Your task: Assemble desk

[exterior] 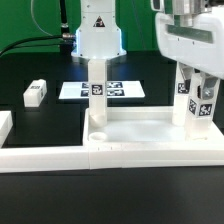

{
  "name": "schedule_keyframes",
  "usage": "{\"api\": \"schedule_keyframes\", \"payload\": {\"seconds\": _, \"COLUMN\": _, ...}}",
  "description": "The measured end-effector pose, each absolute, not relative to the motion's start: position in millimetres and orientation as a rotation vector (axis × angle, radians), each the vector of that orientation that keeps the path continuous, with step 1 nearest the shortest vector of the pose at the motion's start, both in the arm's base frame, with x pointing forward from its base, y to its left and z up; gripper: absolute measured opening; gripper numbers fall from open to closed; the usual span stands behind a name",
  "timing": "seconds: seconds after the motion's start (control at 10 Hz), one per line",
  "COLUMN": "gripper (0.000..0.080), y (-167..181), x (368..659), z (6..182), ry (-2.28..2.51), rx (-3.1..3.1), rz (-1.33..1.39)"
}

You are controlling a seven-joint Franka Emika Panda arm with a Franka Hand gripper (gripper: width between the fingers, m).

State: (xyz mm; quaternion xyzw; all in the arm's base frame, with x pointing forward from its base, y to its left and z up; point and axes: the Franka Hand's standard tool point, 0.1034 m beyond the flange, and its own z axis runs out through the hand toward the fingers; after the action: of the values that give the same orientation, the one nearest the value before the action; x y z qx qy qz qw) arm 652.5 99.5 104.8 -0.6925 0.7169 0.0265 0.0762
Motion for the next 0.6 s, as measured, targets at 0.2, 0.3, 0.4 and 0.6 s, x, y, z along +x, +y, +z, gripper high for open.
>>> {"api": "schedule_keyframes", "payload": {"seconds": 0.2, "gripper": 0.0303, "y": 98.4, "x": 652.4, "z": 104.4, "ry": 2.235, "rx": -1.966, "rz": 0.098}}
{"api": "schedule_keyframes", "payload": {"seconds": 0.3, "gripper": 0.0303, "y": 98.6, "x": 652.1, "z": 104.4, "ry": 2.212, "rx": -1.991, "rz": 0.097}}
{"api": "schedule_keyframes", "payload": {"seconds": 0.4, "gripper": 0.0303, "y": 98.7, "x": 652.0, "z": 104.3, "ry": 2.202, "rx": -2.002, "rz": 0.096}}
{"api": "schedule_keyframes", "payload": {"seconds": 0.6, "gripper": 0.0381, "y": 99.5, "x": 652.8, "z": 104.6, "ry": 2.092, "rx": -2.111, "rz": 0.069}}
